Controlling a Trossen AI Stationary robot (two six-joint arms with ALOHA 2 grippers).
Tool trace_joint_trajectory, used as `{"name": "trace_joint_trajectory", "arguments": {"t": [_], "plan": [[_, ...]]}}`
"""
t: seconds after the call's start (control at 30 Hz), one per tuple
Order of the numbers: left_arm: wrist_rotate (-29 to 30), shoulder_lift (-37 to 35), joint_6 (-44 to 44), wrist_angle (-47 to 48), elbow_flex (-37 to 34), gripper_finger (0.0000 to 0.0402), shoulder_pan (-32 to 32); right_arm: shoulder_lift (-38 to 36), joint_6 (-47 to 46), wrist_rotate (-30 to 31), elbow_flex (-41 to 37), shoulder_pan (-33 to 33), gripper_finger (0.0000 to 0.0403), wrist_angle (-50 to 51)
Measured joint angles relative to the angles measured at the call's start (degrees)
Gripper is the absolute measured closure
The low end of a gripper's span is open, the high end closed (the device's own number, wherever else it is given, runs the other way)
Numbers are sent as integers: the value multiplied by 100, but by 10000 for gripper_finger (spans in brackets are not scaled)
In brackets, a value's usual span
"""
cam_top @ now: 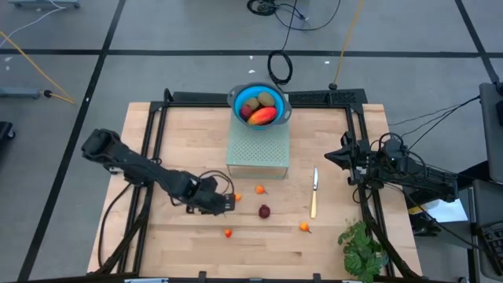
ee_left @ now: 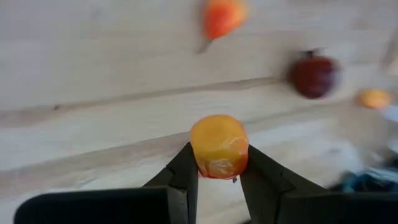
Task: Pick & Place Fruit
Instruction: Put the peach into the blue strainer bowl on the shelf
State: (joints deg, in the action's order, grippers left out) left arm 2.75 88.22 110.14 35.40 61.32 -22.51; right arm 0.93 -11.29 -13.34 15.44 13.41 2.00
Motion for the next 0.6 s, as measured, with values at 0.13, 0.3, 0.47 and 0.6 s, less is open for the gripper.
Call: {"name": "trace_joint_trajectory", "arguments": {"t": [0.13,0.3,0.47,0.6], "plan": [[211,-536,-507,-20,0,314,183,0,0,2,0,-2,403,0],[640,-1167,-1244,-202,0,314,424,0,0,-2,0,-1,403,2],[1009,-1643,-2049,-451,0,314,706,0,0,1,0,-2,403,0],[1086,-1917,-2748,-733,2,314,943,0,0,1,0,-1,403,0]]}}
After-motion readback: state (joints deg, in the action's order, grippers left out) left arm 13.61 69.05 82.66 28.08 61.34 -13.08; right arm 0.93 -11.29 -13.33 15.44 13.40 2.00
